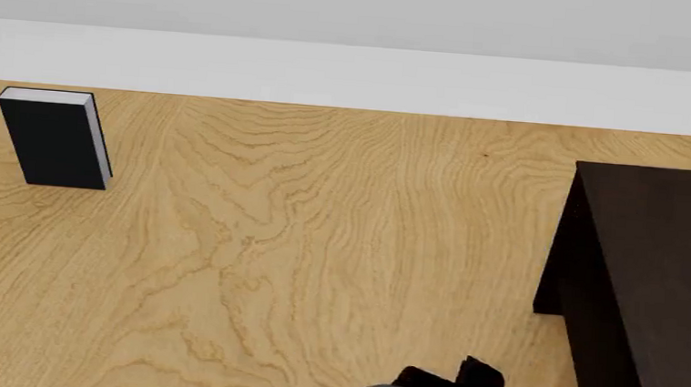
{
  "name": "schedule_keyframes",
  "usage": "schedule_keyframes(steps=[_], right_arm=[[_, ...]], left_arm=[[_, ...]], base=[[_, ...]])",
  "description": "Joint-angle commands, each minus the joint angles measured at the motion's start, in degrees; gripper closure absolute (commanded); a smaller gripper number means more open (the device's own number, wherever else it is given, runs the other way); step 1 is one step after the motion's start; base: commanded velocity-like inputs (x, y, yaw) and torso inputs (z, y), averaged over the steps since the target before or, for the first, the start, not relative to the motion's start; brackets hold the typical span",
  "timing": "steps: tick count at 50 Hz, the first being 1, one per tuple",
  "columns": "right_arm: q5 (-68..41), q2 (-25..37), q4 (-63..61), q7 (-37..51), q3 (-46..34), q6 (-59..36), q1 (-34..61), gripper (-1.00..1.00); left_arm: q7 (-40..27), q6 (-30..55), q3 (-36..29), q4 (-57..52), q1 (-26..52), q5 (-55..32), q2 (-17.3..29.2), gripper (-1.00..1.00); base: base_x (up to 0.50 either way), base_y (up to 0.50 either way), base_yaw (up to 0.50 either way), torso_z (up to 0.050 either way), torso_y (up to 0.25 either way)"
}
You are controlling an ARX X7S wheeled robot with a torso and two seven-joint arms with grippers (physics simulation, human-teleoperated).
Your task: Pick up the book on the right and place it on the cabinet shelf.
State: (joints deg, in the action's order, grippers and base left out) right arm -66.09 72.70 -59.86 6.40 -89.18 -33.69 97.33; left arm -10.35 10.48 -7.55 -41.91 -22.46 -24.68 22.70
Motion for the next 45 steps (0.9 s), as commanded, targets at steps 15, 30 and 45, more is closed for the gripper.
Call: schedule_keyframes(steps=[15,30,45], right_arm=[[16.0,-3.1,-0.1,7.1,-70.4,21.8,37.6,-1.00],[15.6,-3.7,4.5,3.9,-66.6,22.5,32.3,-1.00],[13.8,-5.6,11.2,0.6,-63.8,25.7,29.3,-1.00]], left_arm=[[-0.6,1.6,-0.3,-0.8,0.9,-1.3,1.1,-1.00],[-0.8,1.4,-0.5,-0.7,0.9,-1.3,1.4,-1.00],[-1.1,1.6,-1.1,-0.7,1.3,-1.3,1.6,-1.00]], base=[[0.00,0.00,0.00,0.000,0.000],[0.00,0.00,0.00,0.000,0.000],[0.00,0.00,0.00,0.000,0.000]])
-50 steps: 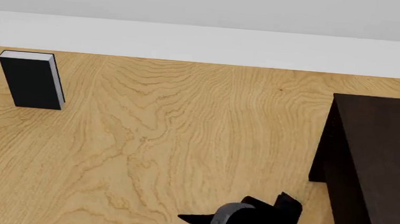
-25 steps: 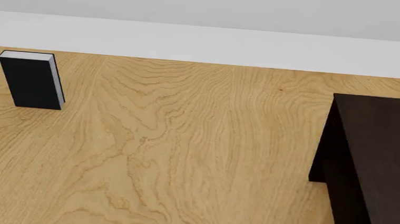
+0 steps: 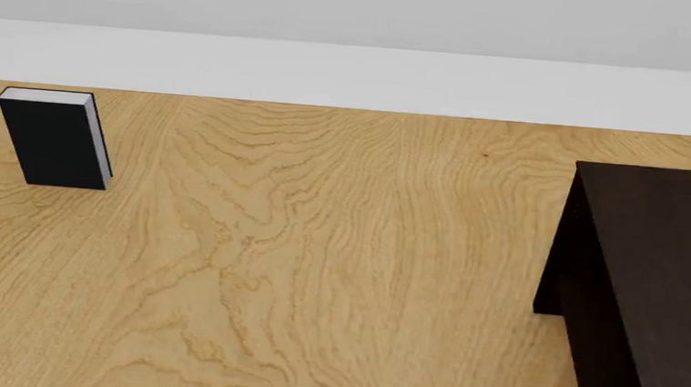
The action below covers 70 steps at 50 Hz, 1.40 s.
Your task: Pick up the book on the right and place it on the cabinet shelf.
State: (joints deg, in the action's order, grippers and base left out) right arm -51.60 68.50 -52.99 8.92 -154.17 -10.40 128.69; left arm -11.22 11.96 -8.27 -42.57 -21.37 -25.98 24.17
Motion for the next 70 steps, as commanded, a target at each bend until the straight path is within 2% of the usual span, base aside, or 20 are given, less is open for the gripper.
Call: schedule_keyframes(steps=[1,44,70], right_arm=[[-0.8,-1.5,4.7,-2.0,1.3,2.6,-2.4,-1.00],[-4.1,-13.8,22.5,-6.6,9.6,11.8,-16.9,-1.00],[-6.6,-17.5,28.8,-10.0,12.8,16.1,-22.9,-1.00]], left_arm=[[-0.2,0.1,-0.4,0.0,0.2,0.1,0.2,-1.00],[-0.7,-2.0,-1.1,0.9,-0.7,0.8,0.4,-1.00],[-0.8,-3.4,-1.5,1.1,-1.8,1.0,0.7,-1.00]], base=[[0.00,0.00,0.00,0.000,0.000],[0.00,0.00,0.00,0.000,0.000],[0.00,0.00,0.00,0.000,0.000]])
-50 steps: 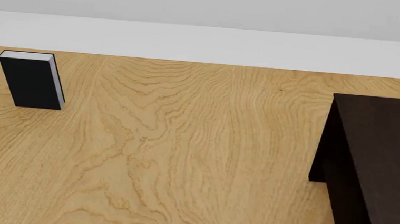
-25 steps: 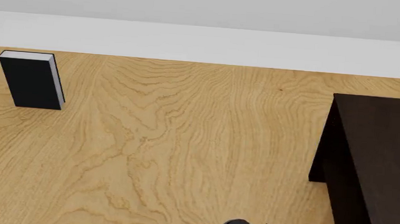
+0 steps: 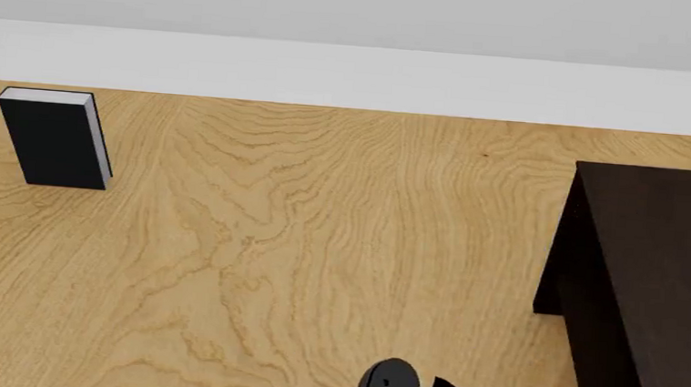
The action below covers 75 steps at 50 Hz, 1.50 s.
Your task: Pick up the book on the right and place it on the cabinet shelf.
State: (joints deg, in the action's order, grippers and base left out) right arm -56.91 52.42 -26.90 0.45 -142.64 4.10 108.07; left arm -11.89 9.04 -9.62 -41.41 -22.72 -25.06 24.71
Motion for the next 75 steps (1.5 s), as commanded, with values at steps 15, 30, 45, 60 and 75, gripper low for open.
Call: schedule_keyframes(steps=[15,30,45,60,75], right_arm=[[-3.5,-3.3,5.3,-2.7,1.9,2.2,-5.9,-1.00],[-5.8,-4.2,6.4,-3.5,1.8,1.7,-8.7,-1.00],[-6.3,-4.1,7.8,-3.7,1.5,0.6,-9.8,-1.00],[-6.3,-3.3,8.1,-3.4,1.3,-0.2,-10.1,-1.00],[-7.0,-3.5,10.3,-4.0,0.9,-0.9,-12.2,-1.00]], left_arm=[[-0.4,-0.6,-0.3,-0.1,-0.5,0.0,0.5,-1.00],[-0.6,-1.0,-0.5,0.0,-0.8,0.1,0.7,-1.00],[-1.0,-0.8,-0.9,0.4,-0.5,0.1,0.7,-1.00],[-1.1,-1.1,-1.3,0.8,-0.3,0.2,0.8,-1.00],[-1.1,-1.3,-1.4,1.4,0.0,-0.1,0.9,-1.00]], base=[[0.00,0.00,0.00,0.000,0.000],[0.00,0.00,0.00,0.000,0.000],[0.00,0.00,0.00,0.000,0.000],[0.00,0.00,0.00,0.000,0.000],[0.00,0.00,0.00,0.000,0.000]])
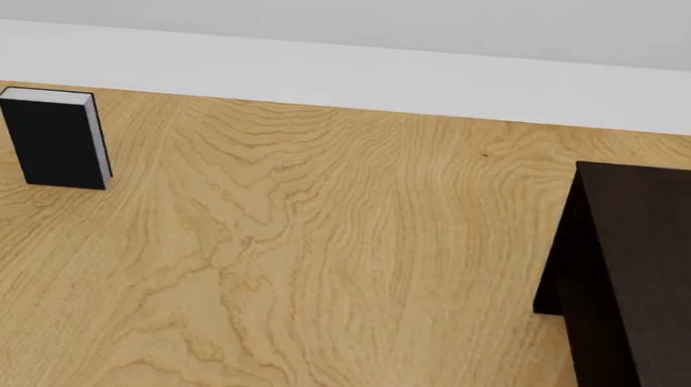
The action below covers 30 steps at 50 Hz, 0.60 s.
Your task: Pick up the book on the right and place it on the cabinet shelf.
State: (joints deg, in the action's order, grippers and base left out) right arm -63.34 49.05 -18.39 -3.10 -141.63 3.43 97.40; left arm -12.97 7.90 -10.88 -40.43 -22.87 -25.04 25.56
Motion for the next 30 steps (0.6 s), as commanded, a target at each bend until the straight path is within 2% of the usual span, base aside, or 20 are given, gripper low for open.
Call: schedule_keyframes(steps=[1,30], right_arm=[[-0.9,-0.3,2.2,-0.5,0.1,-0.3,-1.7,-1.00],[-2.1,-1.7,7.3,-2.4,1.5,0.4,-5.0,-1.00]], left_arm=[[0.0,-0.2,-0.2,0.4,0.2,-0.1,0.1,-1.00],[-0.5,-0.2,-0.6,0.5,0.5,-0.3,0.5,-1.00]], base=[[0.00,0.00,0.00,0.000,0.000],[0.00,0.00,0.00,0.000,0.000]])
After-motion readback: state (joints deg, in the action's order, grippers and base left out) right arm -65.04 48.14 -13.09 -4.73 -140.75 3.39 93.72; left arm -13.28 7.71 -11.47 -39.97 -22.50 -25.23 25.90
